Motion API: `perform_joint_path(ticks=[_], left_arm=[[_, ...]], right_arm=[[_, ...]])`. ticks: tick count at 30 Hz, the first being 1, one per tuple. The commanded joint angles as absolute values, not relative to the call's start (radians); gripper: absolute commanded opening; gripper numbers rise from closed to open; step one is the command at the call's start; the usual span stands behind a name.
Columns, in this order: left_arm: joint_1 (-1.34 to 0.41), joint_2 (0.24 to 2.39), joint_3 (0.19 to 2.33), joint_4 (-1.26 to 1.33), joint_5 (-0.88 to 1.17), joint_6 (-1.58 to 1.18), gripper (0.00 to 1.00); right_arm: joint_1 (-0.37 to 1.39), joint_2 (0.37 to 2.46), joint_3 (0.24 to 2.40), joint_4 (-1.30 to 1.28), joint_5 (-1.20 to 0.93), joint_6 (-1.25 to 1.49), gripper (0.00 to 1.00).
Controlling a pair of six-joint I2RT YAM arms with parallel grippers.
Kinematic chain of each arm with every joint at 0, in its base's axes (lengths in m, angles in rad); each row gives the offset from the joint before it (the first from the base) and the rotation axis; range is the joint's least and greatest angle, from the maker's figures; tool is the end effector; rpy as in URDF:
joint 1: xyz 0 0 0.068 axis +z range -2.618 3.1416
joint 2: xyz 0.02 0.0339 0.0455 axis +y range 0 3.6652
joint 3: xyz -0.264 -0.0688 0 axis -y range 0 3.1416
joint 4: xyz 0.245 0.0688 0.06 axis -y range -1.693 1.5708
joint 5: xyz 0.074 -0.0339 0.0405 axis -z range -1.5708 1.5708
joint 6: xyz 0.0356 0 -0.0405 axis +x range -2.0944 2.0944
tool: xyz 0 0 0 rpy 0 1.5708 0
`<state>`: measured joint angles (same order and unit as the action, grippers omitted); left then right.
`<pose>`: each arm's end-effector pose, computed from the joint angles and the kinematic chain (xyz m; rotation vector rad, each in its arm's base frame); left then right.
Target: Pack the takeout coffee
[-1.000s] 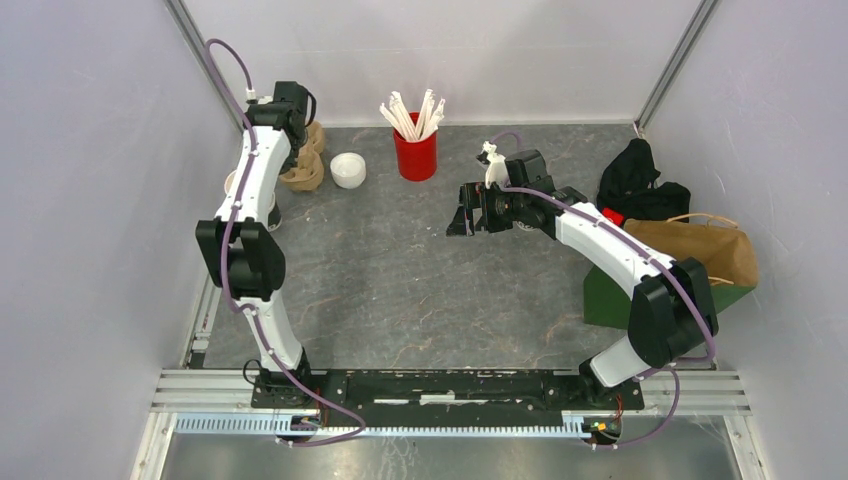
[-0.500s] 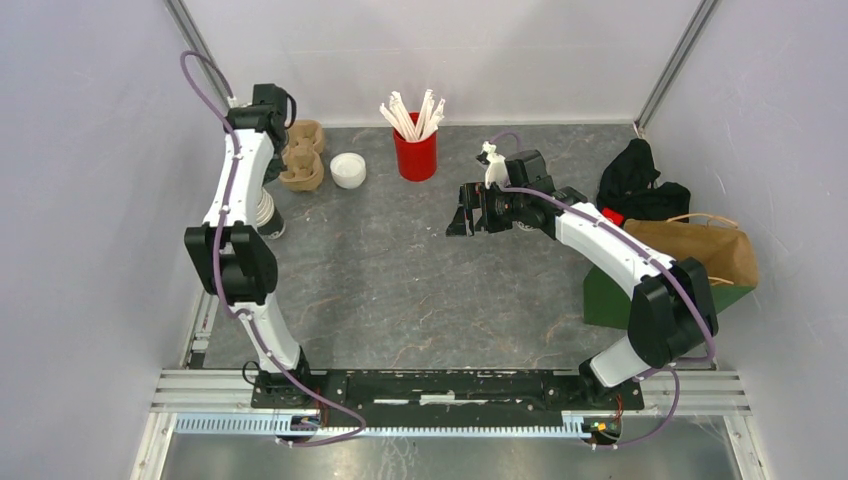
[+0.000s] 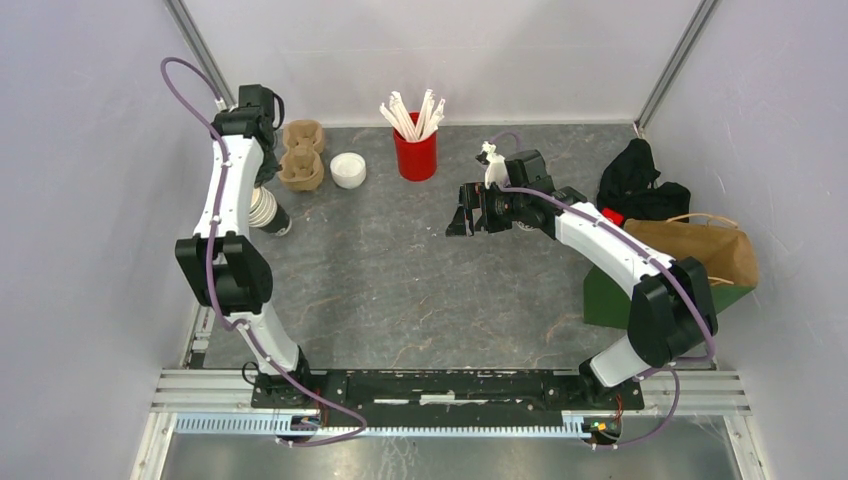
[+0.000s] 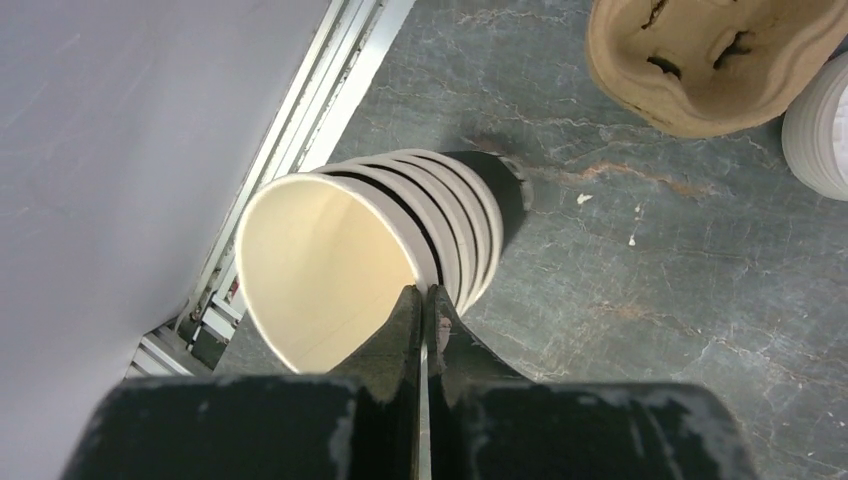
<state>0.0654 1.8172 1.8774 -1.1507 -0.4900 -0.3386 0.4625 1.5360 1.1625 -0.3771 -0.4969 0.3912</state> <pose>0.3722 0.0412 0.3507 -0.6649 2.4683 0.5469 0.2948 0.1659 0.2720 -0.3515 2.3988 0.9902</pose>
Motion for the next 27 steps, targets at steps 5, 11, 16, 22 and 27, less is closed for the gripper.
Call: perform_joint_path(ticks=[5, 11, 16, 22, 27], left_arm=[[0.091, 1.756, 1.909, -1.126, -0.463, -0.362, 0.02], [0.072, 1.854, 1.915, -1.204, -0.484, -0.335, 0.02], [-0.017, 1.728, 1.847, -1.076, -0.644, -0.304, 0.02], [0.051, 1.692, 1.805, -0.989, -0.46, -0.325, 0.02], [0.026, 1.733, 1.836, -1.067, -0.483, -0.323, 0.02]], right_arm=[[0.46, 1.539, 1.177, -0.348, -0.511, 0.374, 0.98], [0.459, 1.549, 1.185, -0.348, -0.518, 0.377, 0.98], [0.46, 1.536, 1.174, -0.349, -0.507, 0.371, 0.98], [0.46, 1.543, 1.179, -0.342, -0.519, 0.379, 0.98], [0.459, 1.541, 1.179, -0.347, -0.517, 0.371, 0.98]])
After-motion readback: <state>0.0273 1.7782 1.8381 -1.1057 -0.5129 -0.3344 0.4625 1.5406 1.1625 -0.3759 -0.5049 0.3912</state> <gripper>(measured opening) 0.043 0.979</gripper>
